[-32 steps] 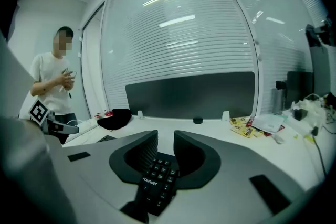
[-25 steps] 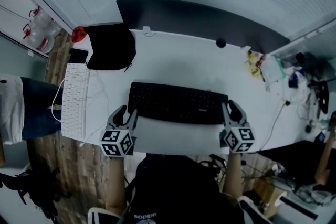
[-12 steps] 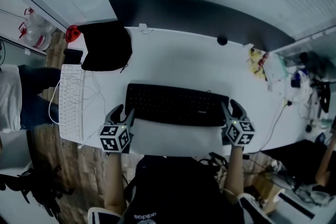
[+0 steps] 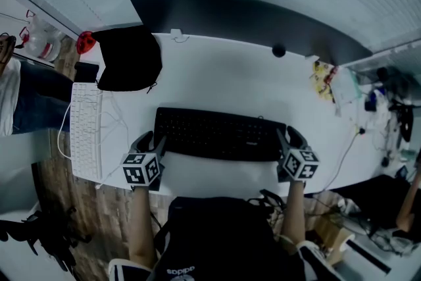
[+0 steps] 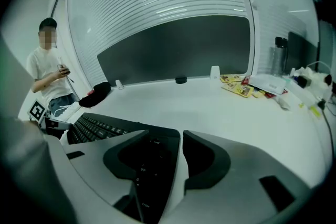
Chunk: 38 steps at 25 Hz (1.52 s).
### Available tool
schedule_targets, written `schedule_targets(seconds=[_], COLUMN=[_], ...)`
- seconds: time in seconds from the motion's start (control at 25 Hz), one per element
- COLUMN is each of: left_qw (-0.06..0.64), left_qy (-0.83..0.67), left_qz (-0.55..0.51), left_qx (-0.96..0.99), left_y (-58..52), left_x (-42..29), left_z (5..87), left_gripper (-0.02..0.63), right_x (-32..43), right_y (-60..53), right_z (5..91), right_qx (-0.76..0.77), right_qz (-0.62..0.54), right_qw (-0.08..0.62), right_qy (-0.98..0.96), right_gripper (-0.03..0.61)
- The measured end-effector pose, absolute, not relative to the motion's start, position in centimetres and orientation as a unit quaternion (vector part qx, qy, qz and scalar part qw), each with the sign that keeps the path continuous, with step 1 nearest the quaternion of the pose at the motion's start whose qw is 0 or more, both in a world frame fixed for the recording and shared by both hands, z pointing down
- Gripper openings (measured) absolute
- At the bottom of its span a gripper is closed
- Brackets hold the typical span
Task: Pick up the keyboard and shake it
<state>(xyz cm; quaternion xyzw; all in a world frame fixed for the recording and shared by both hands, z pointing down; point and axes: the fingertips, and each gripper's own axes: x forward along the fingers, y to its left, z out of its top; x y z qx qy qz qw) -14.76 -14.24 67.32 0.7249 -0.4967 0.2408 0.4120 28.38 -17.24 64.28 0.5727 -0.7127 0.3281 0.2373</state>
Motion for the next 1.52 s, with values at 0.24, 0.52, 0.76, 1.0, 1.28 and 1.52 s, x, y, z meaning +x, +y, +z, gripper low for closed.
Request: schedule_targets(seconds=[0.24,0.52,0.76,1.0,1.28,1.52], left_qw=[0.439,0.433,0.44,0.436,0.431,0.383], left_qy=[-0.49,-0.467,-0.473,-0.479,-0.488,-0.511], left_qz=[0.225,0.257,0.248,0.243,0.229,0.201], left_qx=[0.719,0.726,0.722,0.722,0.724,0.743], left_y=[-14.4,-14.1,-14.3,-14.3,-13.7,-14.3], left_x=[-14.5,-13.7,-13.8,-13.7,-13.8,-13.9], left_z=[67.6,67.7,67.7,67.7,67.4,65.5], left_gripper=[0.196,0.201,0.201,0.201,0.201,0.201], right_x=[28.5,27.7,27.5,27.6,27.7,27.3], right_y=[-17.5,-17.6,-17.8,-17.8,-17.7,-18.4], right_z=[64.3,63.7,63.5,63.4,62.1,59.3], right_qx=[0.572,0.552,0.547,0.555,0.567,0.565], right_qz=[0.355,0.384,0.392,0.383,0.358,0.308], right_qw=[0.216,0.204,0.201,0.207,0.192,0.171], right_qy=[-0.708,-0.711,-0.712,-0.709,-0.717,-0.746], right_gripper=[0.184,0.184,0.184,0.184,0.184,0.184])
